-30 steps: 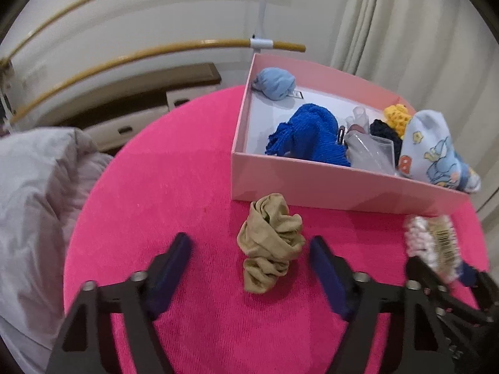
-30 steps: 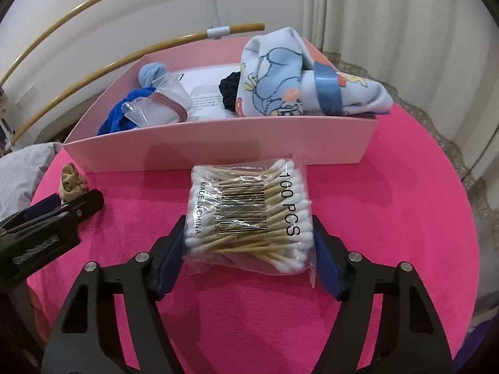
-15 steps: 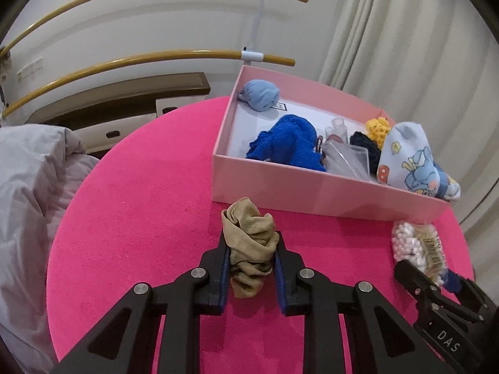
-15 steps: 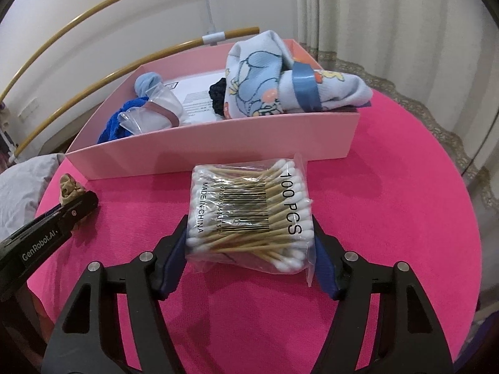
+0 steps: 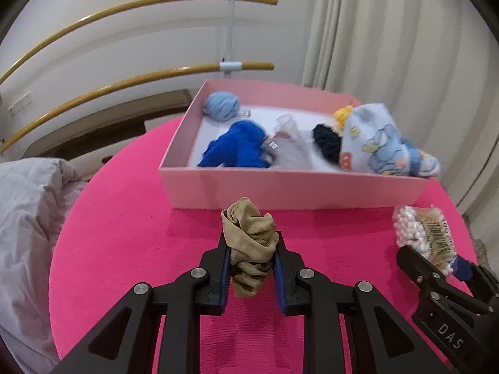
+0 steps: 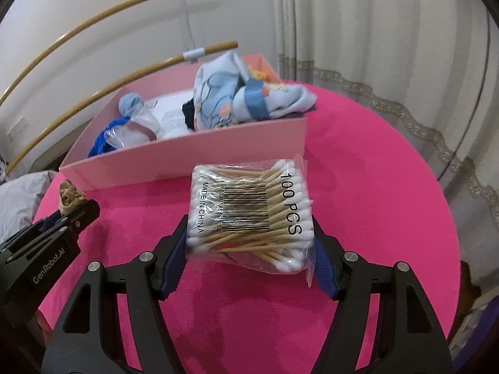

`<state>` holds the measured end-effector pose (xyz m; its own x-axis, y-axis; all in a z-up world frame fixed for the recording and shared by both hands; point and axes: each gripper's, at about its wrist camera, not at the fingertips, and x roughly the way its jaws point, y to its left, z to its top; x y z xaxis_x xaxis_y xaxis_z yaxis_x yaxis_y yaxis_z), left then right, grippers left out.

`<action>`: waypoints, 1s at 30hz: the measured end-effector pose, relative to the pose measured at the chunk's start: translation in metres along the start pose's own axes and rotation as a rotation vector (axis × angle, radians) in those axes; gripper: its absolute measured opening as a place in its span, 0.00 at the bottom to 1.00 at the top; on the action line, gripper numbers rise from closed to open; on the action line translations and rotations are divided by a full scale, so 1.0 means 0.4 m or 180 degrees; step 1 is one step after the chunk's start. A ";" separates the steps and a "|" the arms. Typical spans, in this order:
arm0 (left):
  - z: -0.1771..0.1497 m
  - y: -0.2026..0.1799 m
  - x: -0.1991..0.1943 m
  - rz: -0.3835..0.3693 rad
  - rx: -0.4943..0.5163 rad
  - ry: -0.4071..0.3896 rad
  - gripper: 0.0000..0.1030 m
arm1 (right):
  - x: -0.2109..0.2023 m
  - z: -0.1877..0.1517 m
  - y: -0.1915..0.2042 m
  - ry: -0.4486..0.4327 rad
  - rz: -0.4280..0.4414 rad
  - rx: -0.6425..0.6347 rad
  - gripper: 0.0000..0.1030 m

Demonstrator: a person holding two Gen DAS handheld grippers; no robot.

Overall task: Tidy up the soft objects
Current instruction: 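Lift the scrunchie and cotton swab bag with both tools over the pink box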

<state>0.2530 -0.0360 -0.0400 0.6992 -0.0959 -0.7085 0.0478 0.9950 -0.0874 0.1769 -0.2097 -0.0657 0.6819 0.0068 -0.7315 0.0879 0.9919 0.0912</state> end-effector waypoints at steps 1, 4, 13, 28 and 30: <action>-0.001 -0.005 -0.010 -0.0014 0.0010 -0.0053 0.20 | -0.006 0.000 -0.003 -0.0056 -0.0020 0.0015 0.64; -0.007 -0.018 -0.037 -0.0018 0.0041 -0.0268 0.20 | -0.018 0.004 -0.007 -0.0199 -0.0049 0.0056 0.64; -0.029 -0.046 -0.079 0.0032 0.0094 -0.0657 0.20 | -0.077 0.016 -0.007 -0.0809 -0.0174 0.0028 0.64; -0.094 -0.042 -0.162 0.0119 0.0077 -0.1413 0.20 | -0.152 0.002 0.029 -0.1549 -0.0255 -0.0137 0.64; -0.106 -0.037 -0.174 0.0116 0.0082 -0.1458 0.20 | -0.163 -0.003 0.030 -0.1620 -0.0209 -0.0164 0.64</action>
<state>0.1734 -0.0450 -0.0191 0.9437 -0.0446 -0.3277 0.0310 0.9984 -0.0467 0.1328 -0.1981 -0.0176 0.9443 -0.1054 -0.3118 0.1153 0.9932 0.0132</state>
